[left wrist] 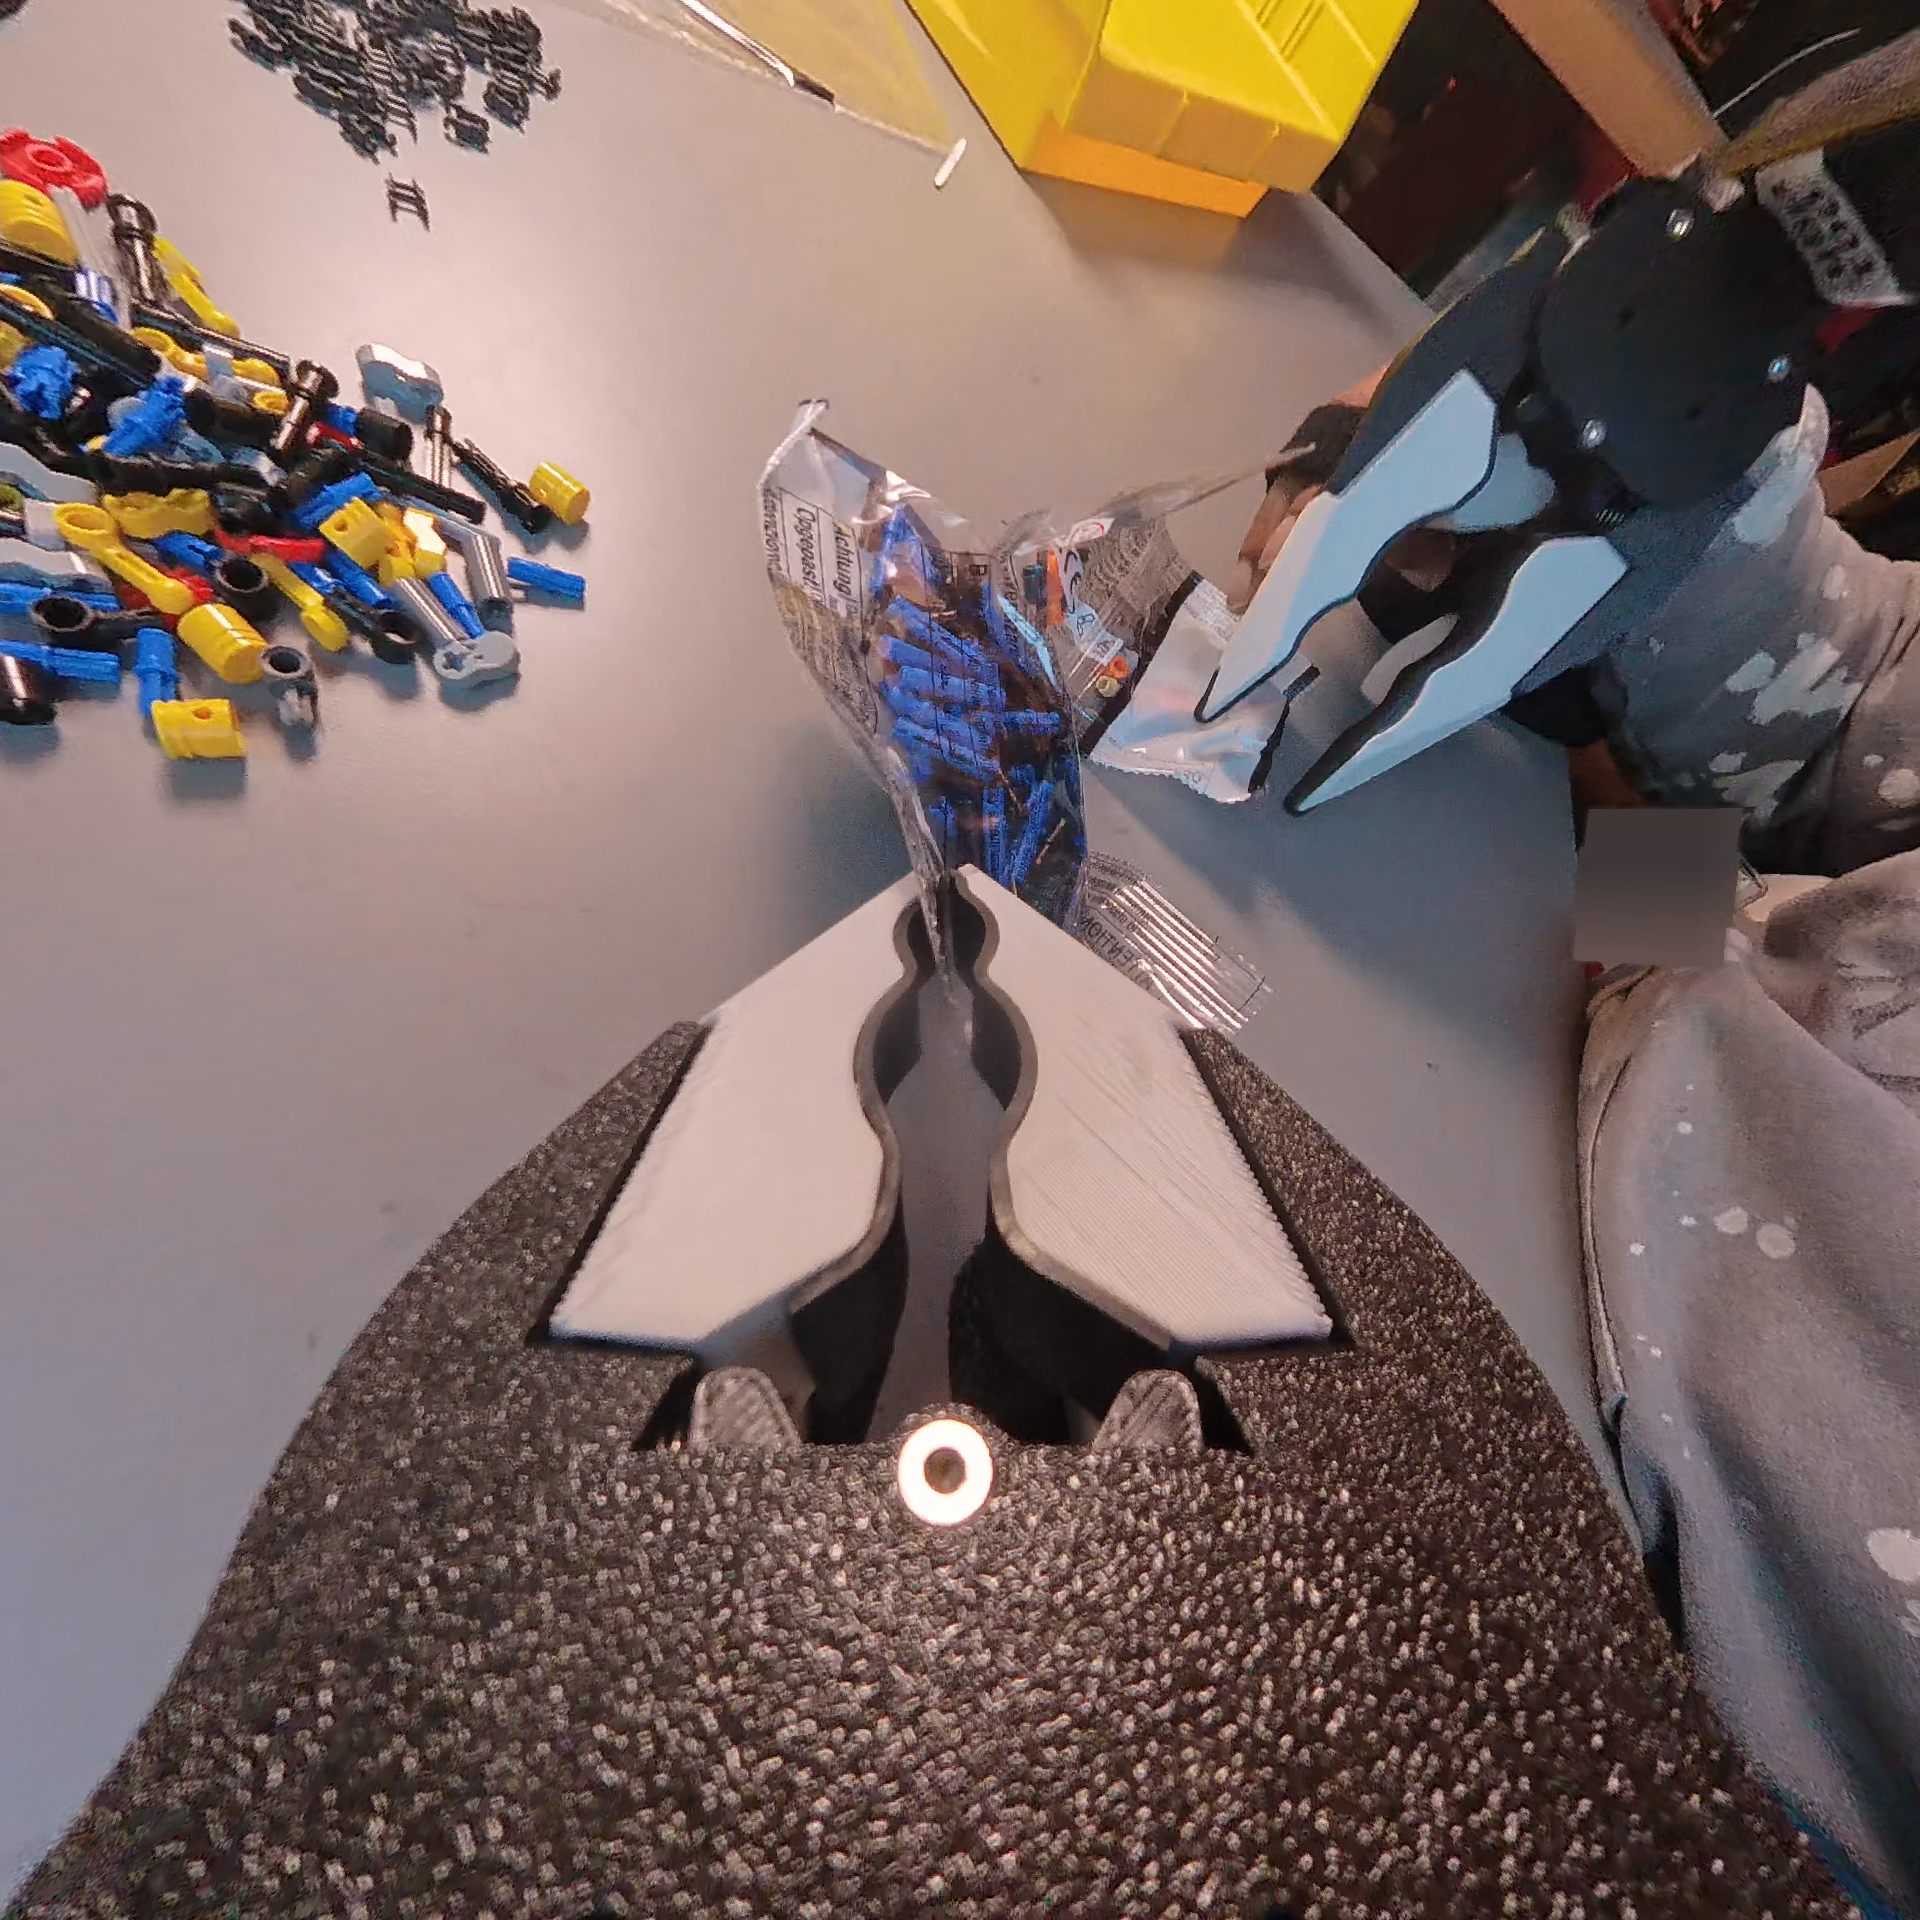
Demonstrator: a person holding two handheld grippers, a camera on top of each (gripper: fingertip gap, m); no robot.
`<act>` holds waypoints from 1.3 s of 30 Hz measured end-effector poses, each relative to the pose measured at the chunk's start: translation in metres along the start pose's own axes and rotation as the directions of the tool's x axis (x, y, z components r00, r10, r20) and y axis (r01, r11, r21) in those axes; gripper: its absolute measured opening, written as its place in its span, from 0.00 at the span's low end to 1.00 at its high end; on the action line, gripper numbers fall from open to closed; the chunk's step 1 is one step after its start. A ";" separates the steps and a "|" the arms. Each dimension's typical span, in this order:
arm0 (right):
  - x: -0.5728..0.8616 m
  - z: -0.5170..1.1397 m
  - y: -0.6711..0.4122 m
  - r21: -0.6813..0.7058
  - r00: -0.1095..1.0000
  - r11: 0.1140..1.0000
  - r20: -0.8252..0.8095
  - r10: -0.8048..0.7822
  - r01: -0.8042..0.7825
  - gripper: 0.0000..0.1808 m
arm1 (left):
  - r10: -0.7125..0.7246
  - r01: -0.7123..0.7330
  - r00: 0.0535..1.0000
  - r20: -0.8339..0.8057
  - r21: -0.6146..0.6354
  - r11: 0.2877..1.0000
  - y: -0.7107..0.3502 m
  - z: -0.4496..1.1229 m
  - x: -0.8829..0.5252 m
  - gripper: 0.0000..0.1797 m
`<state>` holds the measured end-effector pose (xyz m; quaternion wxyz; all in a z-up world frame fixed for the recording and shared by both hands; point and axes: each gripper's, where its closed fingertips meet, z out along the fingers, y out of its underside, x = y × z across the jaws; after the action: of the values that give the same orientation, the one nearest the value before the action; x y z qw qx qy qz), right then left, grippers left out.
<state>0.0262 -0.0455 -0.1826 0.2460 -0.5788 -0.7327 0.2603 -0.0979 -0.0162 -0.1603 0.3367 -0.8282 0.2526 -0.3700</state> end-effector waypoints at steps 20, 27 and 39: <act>0.204 -0.172 0.173 0.119 0.531 0.888 -0.763 0.369 -0.445 0.13 | 0.014 -0.011 0.999 0.044 -0.084 0.996 0.014 0.002 -0.007 0.00; 0.198 -0.165 0.163 0.009 0.571 0.926 -0.785 0.240 -0.378 0.11 | 0.026 -0.021 0.998 0.056 -0.077 0.997 0.012 -0.001 -0.007 0.00; 0.183 -0.161 0.145 0.102 0.593 0.925 -0.741 0.316 -0.366 0.14 | 0.016 -0.010 0.998 0.069 -0.086 0.996 0.015 0.001 -0.011 0.01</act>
<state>0.1983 0.1766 -0.1487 0.4515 -0.7701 -0.4503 0.0200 -0.1062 -0.0180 -0.1767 0.3120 -0.8525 0.2616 -0.3278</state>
